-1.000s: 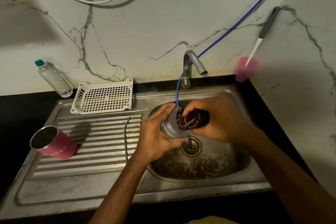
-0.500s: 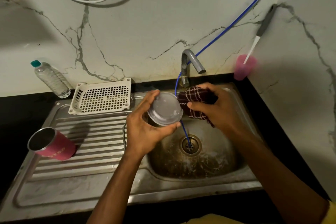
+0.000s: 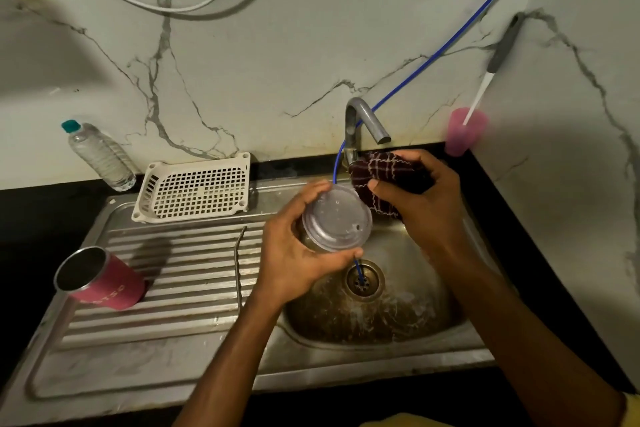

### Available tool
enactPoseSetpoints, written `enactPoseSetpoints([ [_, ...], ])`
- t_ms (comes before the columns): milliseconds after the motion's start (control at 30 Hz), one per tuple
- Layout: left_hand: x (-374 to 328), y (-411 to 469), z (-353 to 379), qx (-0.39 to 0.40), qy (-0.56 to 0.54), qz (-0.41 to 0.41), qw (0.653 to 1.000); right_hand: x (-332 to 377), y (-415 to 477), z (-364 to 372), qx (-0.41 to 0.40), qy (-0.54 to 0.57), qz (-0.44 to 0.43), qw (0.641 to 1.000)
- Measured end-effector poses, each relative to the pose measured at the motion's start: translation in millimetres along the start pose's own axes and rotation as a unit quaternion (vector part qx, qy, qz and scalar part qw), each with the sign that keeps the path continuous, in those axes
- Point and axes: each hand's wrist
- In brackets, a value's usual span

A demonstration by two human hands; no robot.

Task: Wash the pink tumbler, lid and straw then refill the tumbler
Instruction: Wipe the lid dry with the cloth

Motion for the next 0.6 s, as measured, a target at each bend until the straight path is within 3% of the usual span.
enactPoseSetpoints([
  [167,3.5,-0.8,0.4,-0.017,-0.067,-0.013,0.998,8.0,-3.1,-2.2,0.115,-0.102,-0.051,0.987],
  [433,2.0,-2.0,-2.1,0.024,-0.103,-0.066,0.992,3.5,9.3,1.3,0.085,-0.026,0.036,0.995],
  [600,2.9,1.7,-1.1,0.050,-0.095,-0.098,0.989,11.4,15.6,9.1,0.120,-0.065,-0.010,0.991],
])
Point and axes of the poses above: each hand's wrist, its own y-axis towards the middle knuckle, its own z-axis out of the palm, x = y × z, and after that the axes turned 13 degrees about -z, right-handed
